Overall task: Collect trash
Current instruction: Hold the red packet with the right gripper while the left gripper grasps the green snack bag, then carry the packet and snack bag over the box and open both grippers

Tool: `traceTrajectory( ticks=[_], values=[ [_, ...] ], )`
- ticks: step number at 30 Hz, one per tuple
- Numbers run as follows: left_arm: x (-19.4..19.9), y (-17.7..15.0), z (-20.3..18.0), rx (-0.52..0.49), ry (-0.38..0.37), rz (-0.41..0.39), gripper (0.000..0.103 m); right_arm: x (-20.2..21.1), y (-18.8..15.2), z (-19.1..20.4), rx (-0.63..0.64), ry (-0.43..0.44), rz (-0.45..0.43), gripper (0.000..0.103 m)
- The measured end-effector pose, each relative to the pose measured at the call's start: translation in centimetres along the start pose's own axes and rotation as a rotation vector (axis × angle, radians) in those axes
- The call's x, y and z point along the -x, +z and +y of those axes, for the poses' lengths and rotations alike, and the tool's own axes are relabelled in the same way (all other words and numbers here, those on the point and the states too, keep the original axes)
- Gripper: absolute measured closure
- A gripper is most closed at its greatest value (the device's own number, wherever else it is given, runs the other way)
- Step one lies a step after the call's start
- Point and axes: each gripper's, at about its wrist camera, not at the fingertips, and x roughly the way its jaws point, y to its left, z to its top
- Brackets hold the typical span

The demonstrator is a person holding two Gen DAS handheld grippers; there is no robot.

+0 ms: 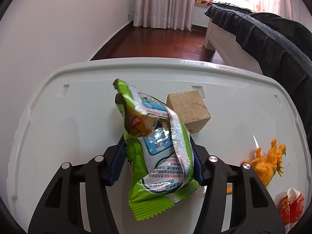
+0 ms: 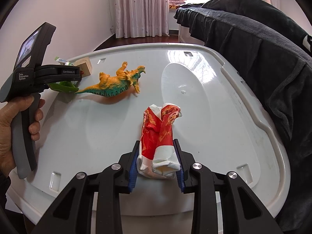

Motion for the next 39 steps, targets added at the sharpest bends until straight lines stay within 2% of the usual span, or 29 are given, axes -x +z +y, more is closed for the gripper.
traceTrajectory(
  ticks=[10, 14, 19, 22, 29, 39],
  values=[
    [2.2, -1.9, 1.2, -0.031, 0.048, -0.016, 0.061, -0.1, 0.1, -0.2, -0.010, 0.001, 0.001, 0.071],
    [4.2, -3.4, 1.7, -0.076, 0.073, -0.045, 0.061, -0.1, 0.2, -0.1, -0.024, 0.004, 0.002, 0.071],
    [7.6, -6.0, 1.8, -0.126, 0.070, -0.056, 0.061, 0.2, 0.1, 0.2, -0.039, 0.037, 0.001, 0.072],
    [11.0, -8.5, 1.7, -0.158, 0.049, -0.075, 0.061, 0.6, -0.1, 0.2, -0.053, 0.065, 0.012, 0.072],
    [17.2, -14.9, 2.2, -0.128, -0.030, -0.057, 0.061, 4.0, -1.9, 0.2, -0.066, 0.128, -0.011, 0.072],
    [21.8, -24.6, 2.3, -0.101, -0.062, 0.022, 0.061, 11.4, -9.3, 0.6, -0.061, 0.244, -0.002, 0.072]
  ],
)
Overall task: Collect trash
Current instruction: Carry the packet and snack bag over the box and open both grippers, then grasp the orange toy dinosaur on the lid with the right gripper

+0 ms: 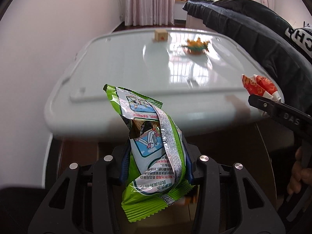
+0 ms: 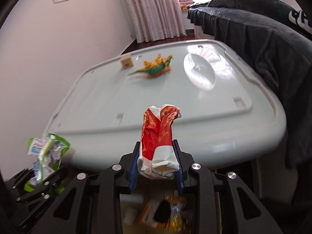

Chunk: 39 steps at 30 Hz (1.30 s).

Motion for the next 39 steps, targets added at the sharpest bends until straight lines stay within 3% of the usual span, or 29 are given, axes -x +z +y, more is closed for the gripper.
traceTrajectory(
  ticks=[4, 7, 11, 15, 17, 18, 20, 21, 39],
  values=[
    [-0.1, -3.8, -0.5, 0.007, -0.018, 0.062, 0.061, 0.7, -3.4, 0.4, 0.019, 0.000, 0.065, 0.072],
    [-1.8, -6.1, -1.4, -0.030, -0.021, 0.152, 0.061, -0.1, -5.8, 0.7, 0.023, -0.005, 0.146, 0.072],
    [-4.0, -6.5, -1.5, -0.031, -0.017, 0.222, 0.061, -2.2, -7.6, 1.5, 0.027, -0.009, 0.252, 0.071],
    [-5.6, -6.9, -0.6, 0.012, -0.016, 0.285, 0.059, -3.6, -7.9, 1.8, 0.033, -0.023, 0.297, 0.070],
    [-6.1, -6.9, -0.2, 0.030, -0.003, 0.306, 0.055, -4.0, -8.0, 1.7, 0.025, -0.030, 0.312, 0.063],
    [-6.3, -7.0, 0.0, 0.033, 0.009, 0.313, 0.047, -4.1, -8.0, 1.6, 0.019, -0.035, 0.316, 0.061],
    [-6.8, -7.1, 0.0, 0.029, 0.037, 0.332, 0.031, -4.3, -8.0, 1.4, 0.000, -0.043, 0.319, 0.036],
    [-6.9, -7.1, -0.1, 0.022, 0.050, 0.333, 0.029, -4.1, -7.8, 1.2, -0.012, -0.054, 0.305, 0.033],
    [-6.1, -7.8, 0.2, 0.031, 0.037, 0.310, 0.028, -2.7, -7.7, 0.2, -0.047, -0.084, 0.234, 0.031]
  ],
)
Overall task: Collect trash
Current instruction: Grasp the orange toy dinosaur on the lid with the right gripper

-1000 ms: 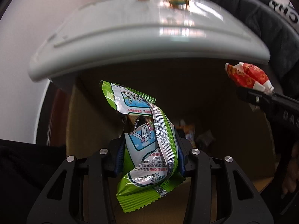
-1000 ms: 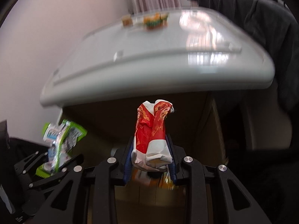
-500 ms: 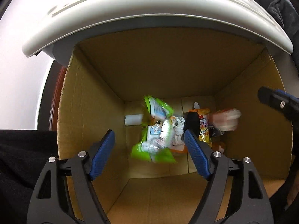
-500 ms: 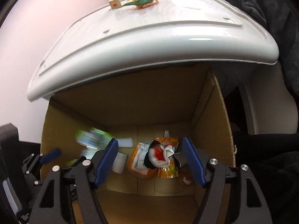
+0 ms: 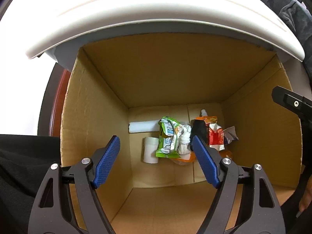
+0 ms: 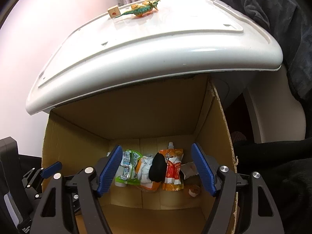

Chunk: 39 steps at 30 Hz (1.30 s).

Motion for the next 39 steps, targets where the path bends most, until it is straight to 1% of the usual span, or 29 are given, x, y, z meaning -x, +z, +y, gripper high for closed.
traceTrajectory(
  ticks=[2, 4, 9, 12, 14, 16, 18, 19, 20, 21, 23, 25, 27, 30, 32, 35, 39],
  values=[
    [0.6, 0.1, -0.1, -0.001, -0.011, -0.021, 0.028, 0.5, 0.1, 0.2, 0.007, 0.001, -0.018, 0.031],
    [1.9, 0.3, -0.2, -0.004, -0.031, -0.069, 0.028, 1.4, 0.3, 0.4, 0.020, 0.009, -0.052, 0.031],
    [6.1, 1.7, -0.6, -0.047, -0.045, -0.233, 0.028, 3.9, 1.9, 1.2, 0.060, 0.014, -0.164, 0.030],
    [8.5, 3.3, -0.5, -0.073, -0.044, -0.314, 0.028, 4.8, 4.7, 1.8, 0.085, 0.008, -0.219, 0.026],
    [10.0, 5.0, -0.4, -0.091, -0.038, -0.360, 0.028, 4.8, 6.7, 1.7, 0.076, 0.010, -0.232, 0.026],
    [11.4, 7.4, 0.1, -0.102, -0.040, -0.395, 0.028, 4.6, 9.4, 1.2, 0.045, 0.025, -0.237, 0.026],
    [12.0, 9.4, 0.6, -0.102, -0.038, -0.414, 0.027, 4.1, 12.3, 1.0, 0.015, 0.026, -0.245, 0.026],
    [12.2, 10.3, 0.9, -0.103, -0.031, -0.419, 0.024, 3.7, 13.4, 1.2, 0.007, 0.021, -0.249, 0.025],
    [12.2, 11.6, 1.2, -0.105, -0.014, -0.421, 0.024, 3.2, 14.5, 1.5, 0.000, 0.014, -0.250, 0.025],
    [12.3, 12.4, 1.5, -0.106, -0.001, -0.421, 0.024, 2.5, 16.1, 1.6, -0.013, 0.006, -0.248, 0.025],
    [12.2, 13.5, 2.0, -0.093, 0.020, -0.440, 0.024, 1.3, 18.1, 1.8, -0.039, 0.005, -0.241, 0.025],
    [11.9, 13.8, 2.6, -0.065, 0.024, -0.457, 0.024, -0.1, 19.9, 1.8, -0.077, 0.004, -0.227, 0.025],
    [11.5, 13.7, 3.5, -0.033, 0.020, -0.457, 0.024, -1.6, 21.6, 2.0, -0.126, 0.004, -0.217, 0.025],
    [10.6, 13.7, 4.2, 0.006, 0.017, -0.424, 0.024, -3.3, 23.7, 2.7, -0.167, -0.016, -0.222, 0.025],
    [10.3, 13.7, 4.4, 0.024, -0.002, -0.406, 0.024, -4.1, 24.6, 3.4, -0.168, -0.037, -0.238, 0.024],
    [10.1, 13.5, 4.7, 0.041, -0.015, -0.396, 0.024, -5.6, 25.9, 4.2, -0.151, -0.080, -0.246, 0.019],
    [10.0, 13.6, 4.5, 0.041, -0.014, -0.393, 0.024, -7.8, 27.6, 4.7, -0.165, -0.127, -0.236, 0.019]
  ],
)
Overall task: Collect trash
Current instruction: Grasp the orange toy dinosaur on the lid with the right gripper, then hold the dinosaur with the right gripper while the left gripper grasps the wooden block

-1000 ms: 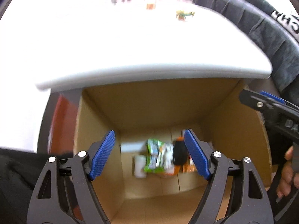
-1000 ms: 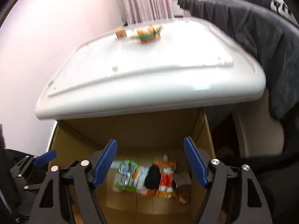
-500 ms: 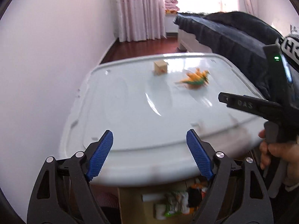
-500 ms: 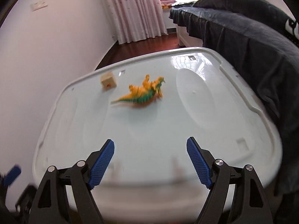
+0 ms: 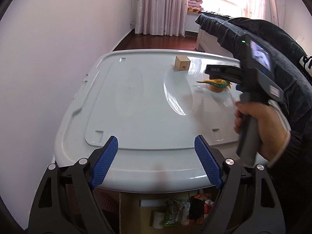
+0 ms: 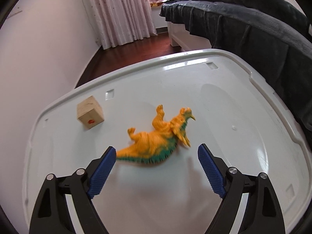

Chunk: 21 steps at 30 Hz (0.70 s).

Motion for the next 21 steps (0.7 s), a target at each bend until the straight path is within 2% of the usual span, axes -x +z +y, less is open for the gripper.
traceTrajectory(
  ticks=[6, 9, 12, 13, 18, 21],
  values=[
    [-0.5, 0.1, -0.5, -0.014, -0.013, 0.012, 0.024, -2.9, 1.4, 0.9, -0.046, -0.074, 0.036, 0.018],
    [-0.6, 0.1, -0.6, -0.021, -0.008, 0.012, 0.024, -4.0, 0.9, 2.2, 0.026, -0.141, 0.042, 0.015],
    [-0.9, 0.0, -0.6, -0.012, -0.021, 0.029, 0.024, -3.4, 0.8, 2.0, 0.028, -0.135, 0.033, 0.027],
    [-1.0, -0.1, -0.6, -0.007, -0.024, 0.035, 0.024, -3.1, 0.8, 2.0, 0.038, -0.131, 0.029, 0.038],
    [-1.2, -0.3, -0.5, 0.005, -0.010, 0.032, 0.024, -2.1, -0.3, 1.4, 0.067, -0.134, 0.024, 0.039],
    [-1.3, -0.5, -0.5, 0.010, -0.004, 0.030, 0.024, -1.6, -0.8, 0.6, 0.100, -0.102, 0.023, 0.039]
  ],
)
